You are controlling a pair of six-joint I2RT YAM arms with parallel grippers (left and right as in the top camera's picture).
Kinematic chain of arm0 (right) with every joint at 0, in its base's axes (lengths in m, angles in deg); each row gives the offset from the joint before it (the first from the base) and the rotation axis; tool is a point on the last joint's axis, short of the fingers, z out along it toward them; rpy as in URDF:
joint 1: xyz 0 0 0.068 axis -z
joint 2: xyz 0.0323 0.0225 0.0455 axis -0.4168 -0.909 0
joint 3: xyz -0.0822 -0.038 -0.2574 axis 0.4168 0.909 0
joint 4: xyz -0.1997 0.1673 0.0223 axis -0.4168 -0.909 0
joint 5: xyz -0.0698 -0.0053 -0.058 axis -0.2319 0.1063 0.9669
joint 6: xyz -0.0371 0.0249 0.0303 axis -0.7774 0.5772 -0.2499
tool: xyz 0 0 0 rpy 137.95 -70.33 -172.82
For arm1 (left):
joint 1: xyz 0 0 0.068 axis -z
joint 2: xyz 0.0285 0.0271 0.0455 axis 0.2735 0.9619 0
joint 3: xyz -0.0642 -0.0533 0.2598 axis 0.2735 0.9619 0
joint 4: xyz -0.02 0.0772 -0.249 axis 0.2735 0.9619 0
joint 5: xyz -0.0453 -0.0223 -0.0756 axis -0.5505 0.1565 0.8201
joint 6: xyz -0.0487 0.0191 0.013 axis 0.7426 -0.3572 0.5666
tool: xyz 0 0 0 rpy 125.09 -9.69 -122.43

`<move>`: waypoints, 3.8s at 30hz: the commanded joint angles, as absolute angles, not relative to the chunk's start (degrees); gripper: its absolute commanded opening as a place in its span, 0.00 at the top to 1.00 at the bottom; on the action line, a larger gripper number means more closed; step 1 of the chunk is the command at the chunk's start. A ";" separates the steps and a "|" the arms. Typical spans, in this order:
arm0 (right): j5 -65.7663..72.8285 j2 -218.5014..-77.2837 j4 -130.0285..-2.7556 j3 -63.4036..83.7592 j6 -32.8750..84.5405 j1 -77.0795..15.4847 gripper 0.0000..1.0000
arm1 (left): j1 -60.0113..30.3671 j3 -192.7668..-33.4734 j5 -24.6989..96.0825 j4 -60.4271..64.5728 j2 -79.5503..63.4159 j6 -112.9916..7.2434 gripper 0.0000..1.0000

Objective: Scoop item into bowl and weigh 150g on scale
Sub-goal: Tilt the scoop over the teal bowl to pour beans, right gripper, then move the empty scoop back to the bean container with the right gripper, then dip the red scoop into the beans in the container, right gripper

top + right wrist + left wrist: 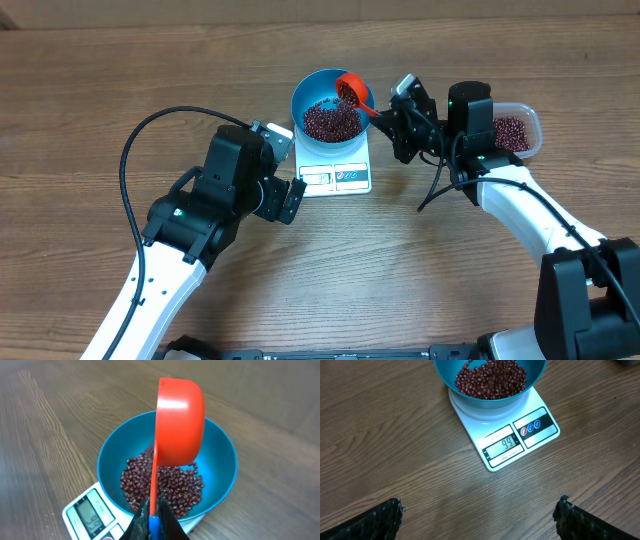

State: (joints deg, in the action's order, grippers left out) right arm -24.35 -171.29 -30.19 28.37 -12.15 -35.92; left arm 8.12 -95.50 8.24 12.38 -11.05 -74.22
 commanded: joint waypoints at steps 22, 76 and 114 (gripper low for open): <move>-24.30 -171.49 -29.68 28.50 -25.86 -36.19 0.96 | 8.27 -95.28 7.82 12.20 -10.72 -73.71 0.01; 4.07 -161.48 -64.20 28.50 -7.63 -14.33 0.93 | 8.27 -95.28 7.80 12.20 -10.72 -73.71 0.01; 4.07 -162.77 -58.03 28.50 -6.10 -14.33 0.96 | 8.27 -95.28 7.80 12.20 -10.72 -73.71 0.00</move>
State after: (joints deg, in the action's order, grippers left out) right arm 3.96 -162.85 -58.56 28.37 -6.84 -14.44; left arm 8.12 -95.50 8.22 12.38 -11.05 -74.24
